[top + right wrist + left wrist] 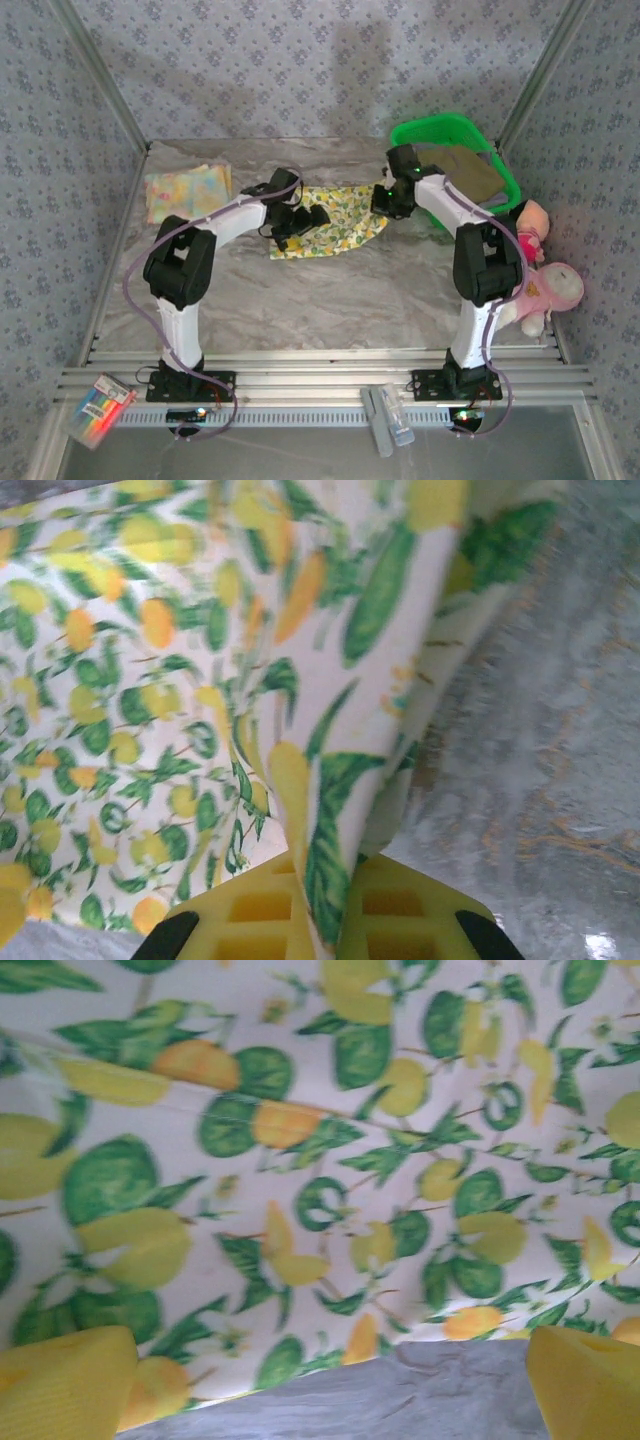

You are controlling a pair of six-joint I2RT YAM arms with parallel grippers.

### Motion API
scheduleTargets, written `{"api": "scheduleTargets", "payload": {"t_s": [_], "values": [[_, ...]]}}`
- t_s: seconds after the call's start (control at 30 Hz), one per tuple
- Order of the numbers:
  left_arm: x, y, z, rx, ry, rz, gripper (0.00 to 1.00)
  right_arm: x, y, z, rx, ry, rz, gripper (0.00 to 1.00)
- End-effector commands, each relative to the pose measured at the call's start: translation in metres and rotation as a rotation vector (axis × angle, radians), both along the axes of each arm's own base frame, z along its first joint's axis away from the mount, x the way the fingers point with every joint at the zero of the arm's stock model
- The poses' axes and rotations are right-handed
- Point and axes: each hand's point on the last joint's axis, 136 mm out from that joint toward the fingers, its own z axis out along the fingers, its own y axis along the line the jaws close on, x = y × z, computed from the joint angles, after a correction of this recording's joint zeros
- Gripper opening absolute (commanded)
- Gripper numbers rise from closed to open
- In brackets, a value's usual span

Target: Fold and stack the skirts

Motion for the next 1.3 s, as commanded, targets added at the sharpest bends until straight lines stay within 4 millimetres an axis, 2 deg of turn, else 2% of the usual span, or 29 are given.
{"api": "scheduleTargets", "payload": {"t_s": [0.0, 0.17, 0.23, 0.27, 0.33, 0.43, 0.5, 0.57, 0.67, 0.77, 0.8, 0.87, 0.9, 0.97, 1.0, 1.1, 1.2, 1.27], "values": [[-0.008, -0.003, -0.022, 0.003, 0.086, 0.006, 1.0, -0.017, 0.03, 0.006, -0.025, 0.023, 0.134, 0.0], [-0.011, -0.004, -0.03, 0.013, 0.092, 0.012, 1.0, -0.023, 0.095, 0.023, 0.208, 0.014, 0.211, 0.0], [-0.012, -0.002, -0.031, 0.021, 0.095, 0.011, 1.0, -0.026, 0.109, 0.023, 0.279, 0.031, 0.224, 0.0], [-0.013, -0.001, -0.028, 0.022, 0.097, 0.007, 1.0, -0.025, 0.108, 0.019, 0.284, 0.042, 0.205, 0.0], [-0.011, 0.005, -0.015, 0.014, 0.079, 0.007, 1.0, -0.022, 0.091, 0.011, 0.245, 0.054, 0.158, 0.0], [-0.005, 0.019, 0.021, -0.004, 0.005, 0.004, 1.0, -0.02, 0.063, 0.009, 0.247, 0.063, 0.119, 0.0], [0.001, 0.038, 0.043, 0.009, -0.051, -0.003, 1.0, -0.022, 0.042, 0.006, 0.237, 0.062, 0.112, 0.0], [0.008, 0.06, 0.049, 0.06, -0.097, -0.023, 1.0, -0.025, 0.022, 0.0, 0.224, 0.083, 0.106, 0.0], [0.012, 0.099, 0.031, 0.22, -0.08, -0.055, 1.0, -0.03, 0.007, -0.011, 0.237, 0.109, 0.12, 0.0], [0.017, 0.116, 0.007, 0.29, -0.048, -0.1, 0.96, -0.038, 0.0, -0.032, 0.237, 0.167, 0.117, 0.01], [0.019, 0.118, 0.0, 0.297, -0.03, -0.11, 0.95, -0.042, -0.005, -0.042, 0.222, 0.199, 0.102, 0.07], [0.022, 0.121, -0.013, 0.31, 0.005, -0.121, 0.94, -0.048, -0.014, -0.054, 0.198, 0.243, 0.042, 0.3], [0.022, 0.122, -0.019, 0.315, 0.02, -0.126, 0.94, -0.05, -0.02, -0.059, 0.186, 0.26, -0.002, 0.38], [0.025, 0.12, -0.025, 0.311, 0.029, -0.127, 0.94, -0.05, -0.028, -0.063, 0.198, 0.262, -0.082, 0.49], [0.026, 0.118, -0.027, 0.3, 0.03, -0.126, 0.94, -0.045, -0.031, -0.062, 0.221, 0.234, -0.119, 0.58], [0.029, 0.113, -0.032, 0.275, 0.031, -0.134, 0.89, -0.034, -0.043, -0.062, 0.212, 0.187, -0.223, 0.65], [0.03, 0.118, -0.039, 0.288, 0.051, -0.127, 0.82, -0.026, -0.05, -0.07, 0.182, 0.159, -0.275, 0.71], [0.032, 0.121, -0.042, 0.287, 0.058, -0.117, 0.8, -0.019, -0.052, -0.074, 0.19, 0.141, -0.298, 0.72]]}}
